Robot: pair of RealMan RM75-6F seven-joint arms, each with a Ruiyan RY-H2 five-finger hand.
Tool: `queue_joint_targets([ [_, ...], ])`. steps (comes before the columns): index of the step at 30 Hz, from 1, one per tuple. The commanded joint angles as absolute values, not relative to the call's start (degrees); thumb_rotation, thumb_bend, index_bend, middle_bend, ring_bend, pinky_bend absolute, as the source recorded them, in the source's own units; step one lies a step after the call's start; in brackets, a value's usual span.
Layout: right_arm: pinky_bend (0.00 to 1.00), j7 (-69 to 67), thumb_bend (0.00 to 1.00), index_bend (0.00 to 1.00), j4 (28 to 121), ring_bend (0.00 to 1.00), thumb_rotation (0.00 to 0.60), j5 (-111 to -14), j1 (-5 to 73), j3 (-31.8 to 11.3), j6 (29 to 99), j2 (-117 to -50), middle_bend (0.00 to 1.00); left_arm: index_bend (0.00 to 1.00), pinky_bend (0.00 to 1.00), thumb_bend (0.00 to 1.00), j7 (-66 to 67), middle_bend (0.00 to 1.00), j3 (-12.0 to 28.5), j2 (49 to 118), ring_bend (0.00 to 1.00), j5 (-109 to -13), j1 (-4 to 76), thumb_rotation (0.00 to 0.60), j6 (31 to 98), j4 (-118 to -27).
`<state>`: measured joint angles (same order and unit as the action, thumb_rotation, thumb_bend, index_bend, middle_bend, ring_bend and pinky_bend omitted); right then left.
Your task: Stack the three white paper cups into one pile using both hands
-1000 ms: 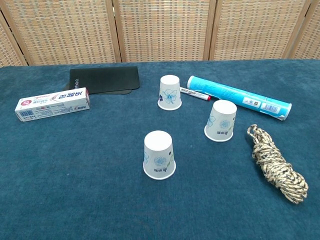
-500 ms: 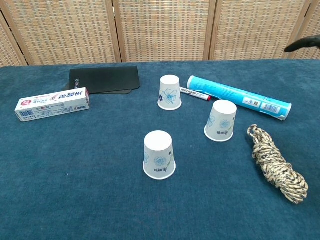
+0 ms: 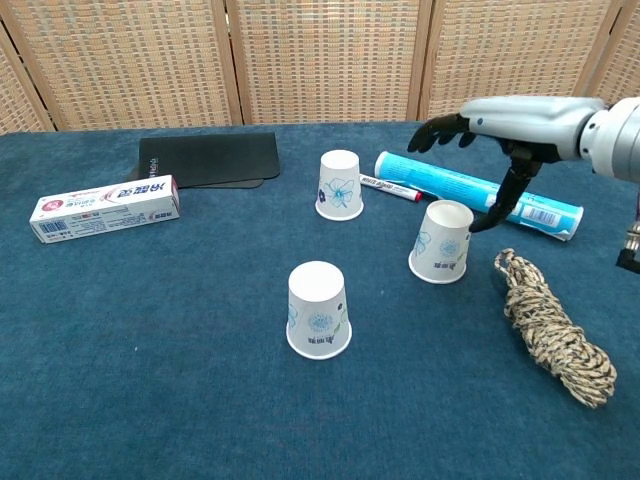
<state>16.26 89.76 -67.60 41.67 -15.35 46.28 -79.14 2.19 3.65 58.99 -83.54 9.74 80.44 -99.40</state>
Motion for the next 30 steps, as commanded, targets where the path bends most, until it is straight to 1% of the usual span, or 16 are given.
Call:
queue_joint_targets([
  [1,0.25,17.2,0.15,0.22,87.9,0.20,0.600,-65.8,42.7,-14.5,45.6,-80.9,0.26,0.00,0.00,0.00,2.1,0.00,3.7,59.0,0.00,-83.4,9.9,0.600,80.2,-99.3],
  [3,0.32,17.2,0.16,0.24,86.8,0.22,0.600,-65.3,42.9,-14.2,45.9,-81.8,0.29,0.00,0.00,0.00,2.1,0.00,3.7,58.9,0.00,-83.4,9.9,0.600,80.1,-99.3],
  [5,0.36,17.4,0.17,0.25,85.7,0.24,0.600,-64.8,43.1,-13.8,46.1,-82.7,0.31,0.00,0.00,0.00,2.0,0.00,3.8,58.9,0.00,-83.3,9.9,0.600,80.2,-99.3],
  [12,0.39,17.7,0.19,0.28,83.4,0.27,0.600,-63.5,44.0,-13.1,46.2,-84.2,0.34,0.00,0.00,0.00,1.7,0.00,3.8,58.9,0.00,-83.3,10.1,0.600,80.0,-99.2],
  [16,0.45,17.0,0.23,0.35,81.7,0.34,0.600,-63.1,44.4,-13.0,46.6,-85.3,0.41,0.00,0.00,0.00,1.1,0.00,3.9,58.7,0.00,-83.3,10.1,0.600,80.1,-98.9],
  [20,0.53,16.0,0.29,0.46,80.1,0.45,0.600,-63.7,44.5,-13.0,47.4,-86.4,0.51,0.00,0.00,0.00,0.7,0.00,3.9,58.7,0.00,-83.5,10.1,0.600,80.1,-98.9],
  [24,0.54,14.6,0.33,0.48,79.0,0.48,0.600,-64.5,44.5,-13.0,48.6,-87.5,0.54,0.00,0.00,0.00,0.6,0.00,3.8,58.6,0.00,-83.6,10.1,0.600,80.1,-98.9],
  [30,0.55,13.6,0.35,0.49,80.8,0.48,0.600,-65.3,44.6,-13.7,50.0,-86.4,0.54,0.00,0.00,0.00,0.2,0.00,3.8,58.4,0.00,-83.5,10.3,0.600,79.7,-99.0],
])
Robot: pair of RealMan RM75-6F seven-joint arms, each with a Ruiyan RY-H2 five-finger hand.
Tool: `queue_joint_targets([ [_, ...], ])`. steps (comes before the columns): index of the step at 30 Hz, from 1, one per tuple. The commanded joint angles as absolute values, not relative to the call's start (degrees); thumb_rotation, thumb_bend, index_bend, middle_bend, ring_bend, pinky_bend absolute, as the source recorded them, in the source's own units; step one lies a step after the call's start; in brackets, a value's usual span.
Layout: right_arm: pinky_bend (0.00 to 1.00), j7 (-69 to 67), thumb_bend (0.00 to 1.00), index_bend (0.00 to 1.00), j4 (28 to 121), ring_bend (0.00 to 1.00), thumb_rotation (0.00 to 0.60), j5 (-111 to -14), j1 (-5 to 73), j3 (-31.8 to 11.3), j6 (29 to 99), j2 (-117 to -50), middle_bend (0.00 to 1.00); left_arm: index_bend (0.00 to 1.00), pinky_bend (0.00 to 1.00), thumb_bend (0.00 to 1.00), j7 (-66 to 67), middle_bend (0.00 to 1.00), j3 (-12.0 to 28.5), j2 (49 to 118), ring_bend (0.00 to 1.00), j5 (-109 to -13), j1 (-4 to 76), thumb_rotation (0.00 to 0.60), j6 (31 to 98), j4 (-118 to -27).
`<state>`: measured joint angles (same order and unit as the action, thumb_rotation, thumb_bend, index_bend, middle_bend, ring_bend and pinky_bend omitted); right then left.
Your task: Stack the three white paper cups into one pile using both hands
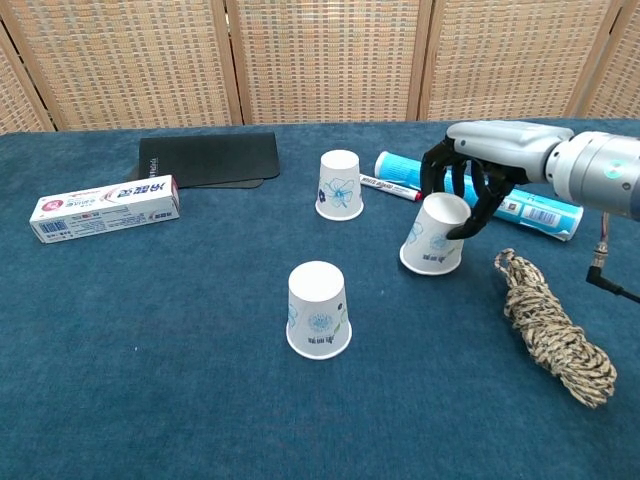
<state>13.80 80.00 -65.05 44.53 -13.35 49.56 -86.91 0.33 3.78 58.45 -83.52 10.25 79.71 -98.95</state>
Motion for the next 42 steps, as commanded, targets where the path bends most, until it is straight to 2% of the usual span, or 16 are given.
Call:
queue_joint_targets([
  [1,0.55,13.6,0.35,0.49,81.3,0.48,0.600,-65.4,44.7,-14.0,50.3,-86.0,0.54,0.00,0.00,0.00,0.2,0.00,3.8,58.4,0.00,-83.5,10.3,0.600,79.6,-99.0],
  [4,0.55,13.8,0.36,0.49,84.5,0.48,0.600,-64.9,45.5,-16.3,51.3,-84.0,0.54,0.00,0.00,0.00,-0.3,0.00,3.9,58.2,0.00,-83.2,10.4,0.600,79.3,-98.9],
  [7,0.55,17.0,0.37,0.48,87.6,0.48,0.600,-62.0,48.7,-20.4,51.2,-82.1,0.54,0.00,0.00,0.00,-0.7,0.00,4.0,57.9,0.00,-82.9,10.4,0.600,79.3,-98.8],
  [11,0.55,23.2,0.37,0.48,85.4,0.48,0.600,-52.7,55.6,-25.1,48.5,-83.3,0.54,0.00,0.00,0.00,-0.5,0.00,4.5,58.1,0.00,-81.5,10.9,0.600,78.2,-98.7],
  [16,0.55,28.0,0.37,0.48,80.3,0.48,0.600,-43.6,62.2,-27.0,46.8,-86.0,0.54,0.00,0.00,0.00,0.0,0.00,4.7,58.3,0.00,-80.3,11.3,0.600,77.2,-98.4],
  [22,0.55,32.6,0.38,0.48,74.4,0.48,0.600,-35.6,67.9,-25.9,45.8,-88.9,0.54,0.00,0.00,0.00,-0.5,0.00,5.1,58.3,0.00,-78.8,11.9,0.600,75.9,-97.9],
  [29,0.55,36.8,0.38,0.48,70.4,0.48,0.600,-27.4,71.1,-23.4,45.2,-90.4,0.54,0.00,0.00,0.00,-1.5,0.00,5.5,58.2,0.00,-77.7,12.4,0.600,74.6,-97.3],
  [42,0.55,37.6,0.38,0.48,69.8,0.48,0.600,-24.0,73.4,-21.8,46.2,-91.0,0.54,0.00,0.00,0.00,-2.1,0.00,5.5,58.0,0.00,-77.5,12.7,0.600,74.1,-97.1],
])
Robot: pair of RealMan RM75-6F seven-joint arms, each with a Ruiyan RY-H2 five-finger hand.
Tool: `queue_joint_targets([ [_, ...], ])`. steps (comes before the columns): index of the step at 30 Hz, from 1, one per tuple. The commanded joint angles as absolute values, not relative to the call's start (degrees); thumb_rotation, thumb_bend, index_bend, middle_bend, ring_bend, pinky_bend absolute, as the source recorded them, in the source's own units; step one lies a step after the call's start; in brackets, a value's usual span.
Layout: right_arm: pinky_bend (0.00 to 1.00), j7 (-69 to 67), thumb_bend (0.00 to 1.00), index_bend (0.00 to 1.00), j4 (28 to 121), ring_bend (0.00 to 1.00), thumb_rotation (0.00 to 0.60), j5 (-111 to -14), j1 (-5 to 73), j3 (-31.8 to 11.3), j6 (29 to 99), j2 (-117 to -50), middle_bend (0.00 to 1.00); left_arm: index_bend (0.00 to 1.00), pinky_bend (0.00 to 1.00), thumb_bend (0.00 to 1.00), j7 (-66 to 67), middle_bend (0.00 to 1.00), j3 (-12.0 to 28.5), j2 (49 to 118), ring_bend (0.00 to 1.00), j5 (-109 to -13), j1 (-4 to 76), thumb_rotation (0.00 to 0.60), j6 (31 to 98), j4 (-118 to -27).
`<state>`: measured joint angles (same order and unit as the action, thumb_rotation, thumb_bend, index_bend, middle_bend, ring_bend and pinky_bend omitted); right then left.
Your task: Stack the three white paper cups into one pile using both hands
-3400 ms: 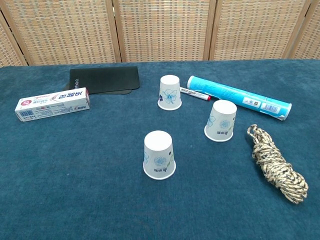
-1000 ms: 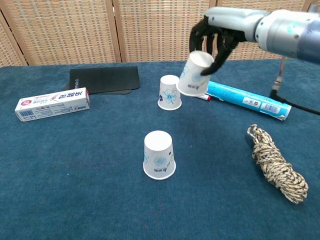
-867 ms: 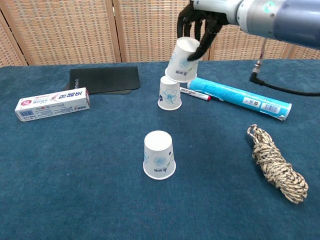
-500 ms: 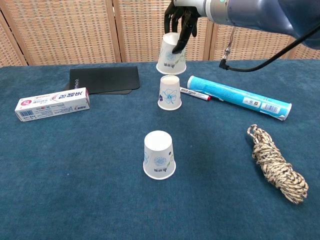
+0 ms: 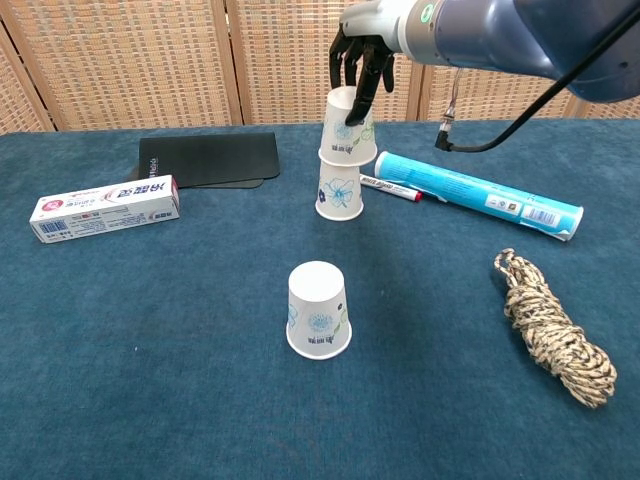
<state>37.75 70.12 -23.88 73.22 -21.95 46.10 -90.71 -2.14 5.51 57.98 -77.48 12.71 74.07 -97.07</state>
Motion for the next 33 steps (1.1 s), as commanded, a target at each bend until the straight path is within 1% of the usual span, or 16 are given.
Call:
queue_joint_targets([
  [1,0.55,37.4,0.38,0.48,69.4,0.48,0.600,-24.1,73.6,-21.8,46.3,-91.3,0.54,0.00,0.00,0.00,-2.1,0.00,5.5,58.0,0.00,-77.5,12.7,0.600,74.1,-97.1],
  [3,0.54,37.0,0.36,0.47,68.7,0.48,0.600,-24.3,73.8,-21.7,46.4,-91.9,0.53,0.00,0.00,0.00,-2.2,0.00,5.5,58.0,0.00,-77.5,12.7,0.600,74.1,-97.0],
  [4,0.53,36.9,0.31,0.43,68.4,0.46,0.600,-24.3,73.9,-21.7,46.4,-92.1,0.51,0.00,0.00,0.00,-2.2,0.00,5.5,58.0,0.00,-77.5,12.7,0.600,74.0,-97.0],
  [5,0.47,36.8,0.22,0.36,68.0,0.41,0.600,-24.3,74.0,-21.7,46.3,-92.4,0.45,0.00,0.00,0.00,-2.3,0.00,5.5,58.0,0.00,-77.4,12.7,0.600,74.0,-97.0],
  [6,0.36,36.8,0.11,0.26,67.7,0.32,0.600,-24.1,74.1,-21.6,46.1,-92.5,0.35,0.00,0.00,0.00,-2.4,0.00,5.5,58.0,0.00,-77.4,12.8,0.600,73.9,-97.0],
  [7,0.28,36.9,0.05,0.19,67.3,0.25,0.600,-23.7,74.3,-21.4,45.7,-92.7,0.28,0.00,0.00,0.00,-2.4,0.00,5.5,57.9,0.00,-77.2,12.8,0.600,73.8,-96.9],
  [8,0.16,37.2,0.00,0.12,67.0,0.16,0.600,-23.4,74.5,-21.1,45.5,-92.8,0.18,0.00,0.00,0.00,-2.5,0.00,5.6,57.9,0.00,-77.2,12.9,0.600,73.7,-96.9],
  [10,0.04,37.8,0.00,0.04,66.7,0.05,0.600,-23.1,74.8,-20.7,45.2,-92.8,0.07,0.00,0.00,0.00,-2.7,0.00,5.6,57.9,0.00,-77.1,12.9,0.600,73.6,-96.8],
  [11,0.01,37.9,0.00,0.02,66.7,0.02,0.600,-22.8,74.9,-20.5,45.0,-92.7,0.03,0.00,0.00,0.00,-2.8,0.00,5.6,57.9,0.00,-77.0,12.9,0.600,73.6,-96.7],
  [13,0.00,37.8,0.00,0.00,67.8,0.00,0.600,-21.8,74.9,-20.6,44.3,-91.8,0.00,0.00,0.00,0.00,-3.0,0.00,5.6,57.8,0.00,-76.9,12.9,0.600,73.4,-96.6],
  [15,0.00,38.0,0.00,0.00,69.9,0.00,0.600,-21.3,74.9,-20.7,44.6,-90.4,0.00,0.00,0.00,0.00,-3.2,0.00,5.6,57.8,0.00,-77.0,13.0,0.600,73.3,-96.6],
  [20,0.00,37.9,0.00,0.00,78.0,0.00,0.600,-23.1,73.1,-20.3,48.2,-85.1,0.00,0.00,0.00,0.00,-3.7,0.00,5.5,57.7,0.00,-77.5,12.9,0.600,73.6,-96.5],
  [23,0.00,36.9,0.00,0.00,83.7,0.00,0.600,-26.5,70.1,-19.0,50.9,-80.4,0.00,0.00,0.00,0.00,-3.7,0.00,5.3,57.8,0.00,-78.0,13.0,0.600,73.5,-96.3],
  [26,0.00,34.1,0.00,0.01,88.0,0.00,0.600,-34.5,65.0,-16.0,54.1,-75.7,0.00,0.00,0.00,0.00,-3.4,0.00,5.0,58.1,0.00,-79.1,13.1,0.600,73.7,-96.1],
  [28,0.00,29.7,0.00,0.03,89.2,0.00,0.600,-43.1,60.3,-13.3,56.3,-72.8,0.00,0.00,0.00,0.00,-3.0,0.00,4.6,58.5,0.00,-80.2,13.2,0.600,74.1,-96.1],
  [33,0.00,16.7,0.00,0.05,85.5,0.00,0.600,-63.4,49.1,-5.6,64.2,-69.2,0.00,0.00,0.00,0.00,-1.4,0.00,3.7,60.0,0.00,-83.3,13.3,0.600,75.4,-95.9],
])
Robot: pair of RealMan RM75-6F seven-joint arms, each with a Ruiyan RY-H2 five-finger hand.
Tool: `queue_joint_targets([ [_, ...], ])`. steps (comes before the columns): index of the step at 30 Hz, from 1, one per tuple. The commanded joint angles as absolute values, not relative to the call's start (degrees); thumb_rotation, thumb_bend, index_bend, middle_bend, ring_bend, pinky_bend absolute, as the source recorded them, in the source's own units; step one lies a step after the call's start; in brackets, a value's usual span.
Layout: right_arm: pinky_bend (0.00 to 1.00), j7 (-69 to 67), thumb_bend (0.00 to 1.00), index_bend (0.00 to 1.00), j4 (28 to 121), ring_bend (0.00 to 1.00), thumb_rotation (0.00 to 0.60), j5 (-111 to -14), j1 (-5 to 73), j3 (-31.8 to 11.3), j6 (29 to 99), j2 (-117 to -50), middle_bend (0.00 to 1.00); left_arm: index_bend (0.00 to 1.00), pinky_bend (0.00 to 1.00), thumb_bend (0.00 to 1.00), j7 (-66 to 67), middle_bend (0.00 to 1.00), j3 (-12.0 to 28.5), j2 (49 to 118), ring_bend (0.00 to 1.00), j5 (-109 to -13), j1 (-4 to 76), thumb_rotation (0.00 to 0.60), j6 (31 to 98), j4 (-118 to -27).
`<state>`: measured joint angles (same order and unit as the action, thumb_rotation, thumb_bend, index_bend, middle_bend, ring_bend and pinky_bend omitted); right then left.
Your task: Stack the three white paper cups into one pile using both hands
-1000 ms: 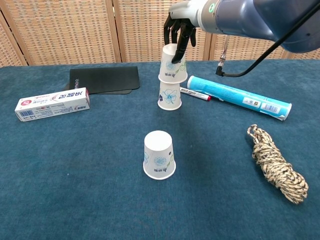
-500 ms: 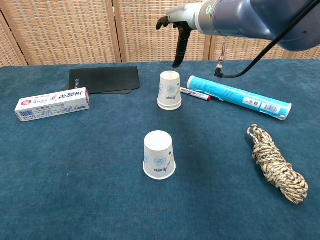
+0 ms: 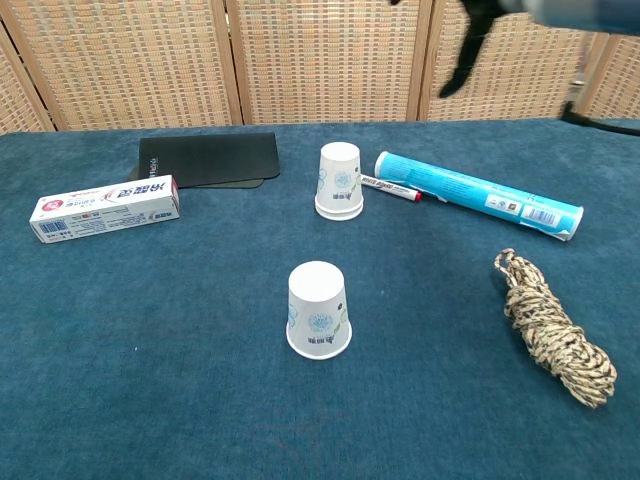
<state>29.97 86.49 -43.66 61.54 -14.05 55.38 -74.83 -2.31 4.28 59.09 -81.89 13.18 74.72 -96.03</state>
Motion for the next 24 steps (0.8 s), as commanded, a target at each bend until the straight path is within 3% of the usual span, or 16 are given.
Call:
queue_joint_targets([
  [1,0.00,15.0,0.00,0.05,84.7,0.00,0.600,-65.1,47.9,-4.7,65.2,-69.0,0.00,0.00,0.00,0.00,-1.3,0.00,3.6,60.2,0.00,-83.6,13.3,0.600,75.4,-96.0],
  [7,0.00,5.2,0.00,0.00,81.1,0.00,0.600,-74.6,36.1,1.7,75.0,-67.6,0.00,0.00,0.00,0.00,0.3,0.00,2.2,62.0,0.00,-87.7,14.9,0.600,74.1,-97.2],
  [11,0.00,1.1,0.00,0.00,83.2,0.00,0.600,-77.4,28.0,4.5,82.3,-67.2,0.00,0.00,0.00,0.00,0.4,0.00,1.6,63.0,0.00,-90.3,19.5,0.600,67.6,-100.9],
  [24,0.00,1.9,0.00,0.02,89.6,0.00,0.600,-80.5,17.2,6.0,91.0,-65.5,0.00,0.00,0.00,0.01,12.4,0.00,7.5,69.7,0.00,-88.4,36.0,0.600,49.0,-103.7],
])
